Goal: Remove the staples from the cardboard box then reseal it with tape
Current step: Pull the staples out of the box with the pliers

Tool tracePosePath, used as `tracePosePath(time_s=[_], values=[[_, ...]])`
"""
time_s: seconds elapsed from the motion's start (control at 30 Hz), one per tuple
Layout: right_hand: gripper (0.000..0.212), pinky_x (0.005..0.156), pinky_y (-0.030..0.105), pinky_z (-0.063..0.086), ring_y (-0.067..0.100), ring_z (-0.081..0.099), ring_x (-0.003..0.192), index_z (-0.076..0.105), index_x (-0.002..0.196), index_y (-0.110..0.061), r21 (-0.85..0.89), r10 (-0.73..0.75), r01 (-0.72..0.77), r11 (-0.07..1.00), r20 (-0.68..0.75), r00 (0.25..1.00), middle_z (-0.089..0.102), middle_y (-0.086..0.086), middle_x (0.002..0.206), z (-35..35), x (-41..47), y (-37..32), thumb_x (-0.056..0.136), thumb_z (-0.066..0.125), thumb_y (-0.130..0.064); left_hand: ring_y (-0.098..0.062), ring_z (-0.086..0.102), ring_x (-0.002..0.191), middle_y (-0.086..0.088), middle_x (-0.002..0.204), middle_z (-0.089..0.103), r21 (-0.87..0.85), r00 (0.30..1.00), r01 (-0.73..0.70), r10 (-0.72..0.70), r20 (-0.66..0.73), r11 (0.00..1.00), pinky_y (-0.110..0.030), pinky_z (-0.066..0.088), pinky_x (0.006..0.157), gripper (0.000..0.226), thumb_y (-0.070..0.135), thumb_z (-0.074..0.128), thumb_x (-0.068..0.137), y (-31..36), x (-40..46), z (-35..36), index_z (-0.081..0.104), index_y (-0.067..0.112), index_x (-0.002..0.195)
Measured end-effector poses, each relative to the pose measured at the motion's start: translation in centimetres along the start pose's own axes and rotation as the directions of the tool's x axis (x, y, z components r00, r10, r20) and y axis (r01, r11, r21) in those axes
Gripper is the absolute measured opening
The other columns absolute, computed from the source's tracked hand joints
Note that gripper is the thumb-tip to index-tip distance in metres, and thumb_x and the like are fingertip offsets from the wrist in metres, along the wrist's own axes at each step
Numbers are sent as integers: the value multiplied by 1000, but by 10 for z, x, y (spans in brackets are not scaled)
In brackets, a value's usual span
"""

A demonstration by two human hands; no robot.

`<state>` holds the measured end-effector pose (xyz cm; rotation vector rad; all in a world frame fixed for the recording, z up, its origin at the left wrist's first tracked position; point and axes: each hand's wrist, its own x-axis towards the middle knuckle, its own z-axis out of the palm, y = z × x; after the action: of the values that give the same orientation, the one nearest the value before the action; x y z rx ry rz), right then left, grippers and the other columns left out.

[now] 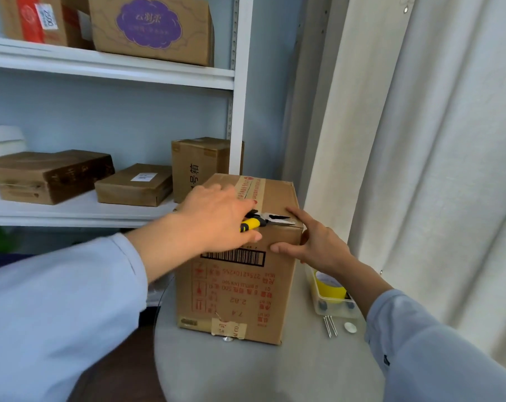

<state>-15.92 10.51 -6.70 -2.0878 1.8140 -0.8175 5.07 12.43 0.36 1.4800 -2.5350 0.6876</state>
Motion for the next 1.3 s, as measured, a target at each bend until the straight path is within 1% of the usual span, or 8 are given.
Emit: tracePosePath(time_s=[0.2,0.3,0.5,0.67,0.73,0.93,1.13,1.3], values=[[104,82,45,57,24,62,106,21,144,-43,19,-6,6,1000,-2,1000,56,-3,130,1,0,0,54,55,-82,-20,48,108,-3,128,48,19,986,-163,162,42,986,-34,43,85,62,68,35,88,-19,19,-6,33,36,141],[106,82,46,57,24,62,107,20,143,-44,30,-10,10,1000,3,1000,56,-3,131,1,1,1,52,54,-84,-13,41,93,0,119,49,15,969,-231,229,93,973,-28,39,75,61,69,33,88,-28,29,-6,34,37,139],[104,79,45,58,23,63,103,20,143,-46,18,-12,12,1000,-8,1000,57,-5,129,3,1,3,53,54,-86,-10,40,91,10,102,38,-51,921,-323,326,211,945,-25,33,67,62,70,32,86,-45,50,-5,31,39,140],[104,79,45,58,23,63,103,20,143,-44,23,-11,11,1000,-9,1000,56,-6,130,3,2,4,53,55,-83,-11,49,99,9,112,52,-107,920,-340,354,171,934,-30,45,80,56,67,33,88,-47,47,5,37,39,136],[103,79,45,58,22,64,102,20,143,-44,25,-8,8,1000,-11,1000,57,-6,129,3,2,3,54,55,-83,-12,52,103,9,116,54,-123,928,-328,344,146,937,-31,46,84,54,67,33,89,-45,42,7,39,38,134],[106,78,45,58,23,64,100,19,142,-47,8,-5,5,1000,-19,1000,58,-6,128,4,0,2,49,51,-89,-13,55,97,5,120,58,-109,962,-254,263,76,961,-26,44,75,52,66,31,90,-29,19,7,41,37,132],[110,78,45,58,25,65,99,20,143,-45,-7,0,0,1000,-29,1000,58,-3,127,3,0,0,47,49,-88,-21,59,96,-1,109,61,10,996,-7,8,-85,1000,-30,40,66,46,62,30,93,18,-11,12,46,28,120],[97,81,45,57,26,64,101,21,144,-42,-26,7,-8,1000,-39,999,57,-2,129,3,0,0,62,61,-75,-24,60,97,-6,112,60,45,988,115,-109,-112,992,-30,38,61,46,57,29,96,36,-20,16,42,23,124]])
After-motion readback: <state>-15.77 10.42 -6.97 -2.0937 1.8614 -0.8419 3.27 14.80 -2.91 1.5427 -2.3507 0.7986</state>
